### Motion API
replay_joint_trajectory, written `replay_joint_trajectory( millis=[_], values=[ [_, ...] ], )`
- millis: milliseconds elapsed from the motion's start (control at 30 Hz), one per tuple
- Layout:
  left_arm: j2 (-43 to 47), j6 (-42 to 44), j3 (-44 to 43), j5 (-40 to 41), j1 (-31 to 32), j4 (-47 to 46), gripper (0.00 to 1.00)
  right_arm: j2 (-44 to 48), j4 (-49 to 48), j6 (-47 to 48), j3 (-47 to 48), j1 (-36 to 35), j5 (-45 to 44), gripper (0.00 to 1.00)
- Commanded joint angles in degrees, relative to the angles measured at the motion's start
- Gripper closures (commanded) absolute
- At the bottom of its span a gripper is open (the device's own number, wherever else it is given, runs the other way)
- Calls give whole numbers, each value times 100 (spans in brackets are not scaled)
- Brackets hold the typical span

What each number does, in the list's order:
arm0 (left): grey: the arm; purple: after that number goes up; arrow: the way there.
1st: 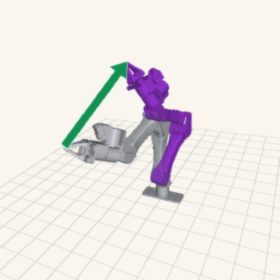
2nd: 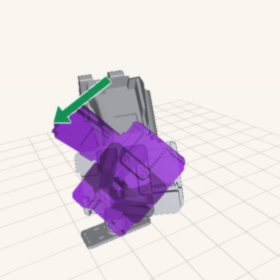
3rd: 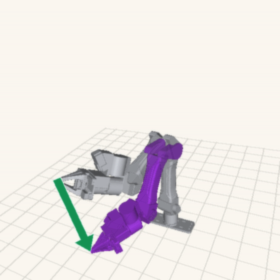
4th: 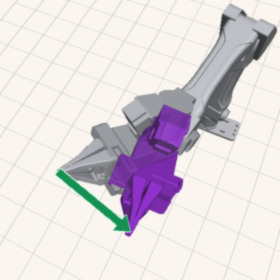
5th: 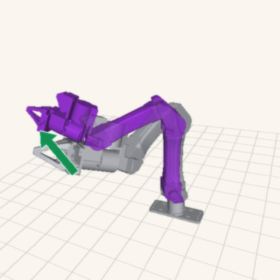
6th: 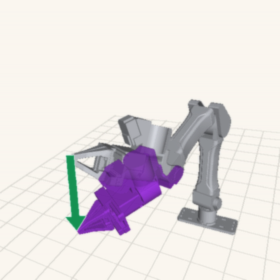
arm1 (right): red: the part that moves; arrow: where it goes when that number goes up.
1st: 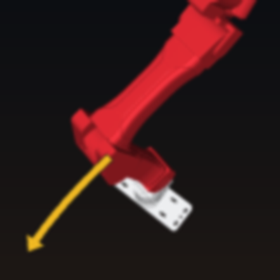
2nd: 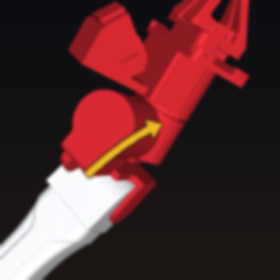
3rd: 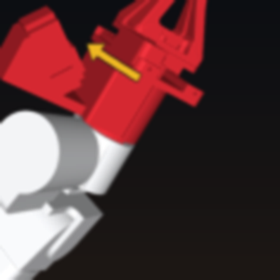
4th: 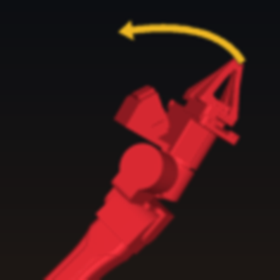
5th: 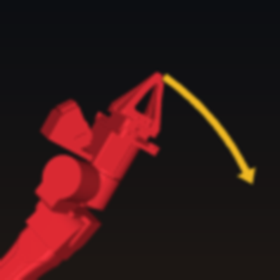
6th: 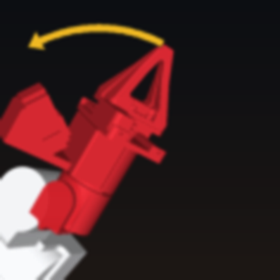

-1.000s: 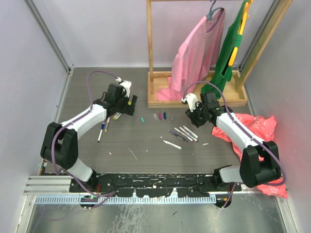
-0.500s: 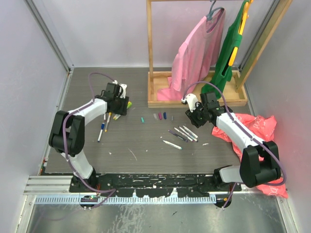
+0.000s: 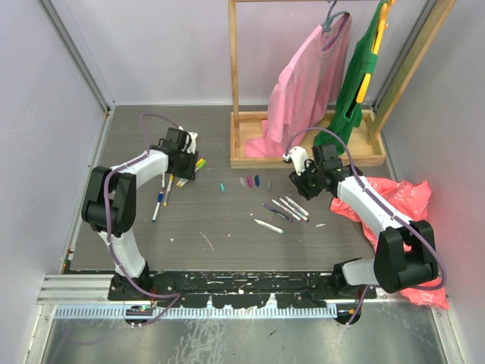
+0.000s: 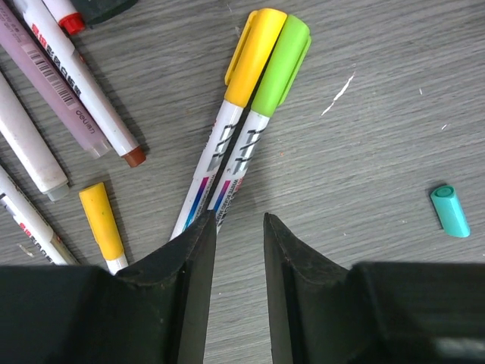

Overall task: Open the pen caps
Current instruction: Pick up the pen from the center of the board.

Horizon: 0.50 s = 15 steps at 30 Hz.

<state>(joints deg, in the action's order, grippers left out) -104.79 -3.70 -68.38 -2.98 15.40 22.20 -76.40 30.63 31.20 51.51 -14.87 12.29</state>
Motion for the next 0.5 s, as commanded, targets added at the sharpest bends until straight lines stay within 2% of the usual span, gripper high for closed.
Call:
replay_joint_trajectory(
  millis=[0, 467],
  values=[
    [-28, -24, -239, -158, -38, 100, 68, 36, -27, 53, 53, -16, 117, 60],
    [-234, -16, -415, -132, -44, 319, 64, 37, -31, 65, 53, -15, 115, 59]
  ],
)
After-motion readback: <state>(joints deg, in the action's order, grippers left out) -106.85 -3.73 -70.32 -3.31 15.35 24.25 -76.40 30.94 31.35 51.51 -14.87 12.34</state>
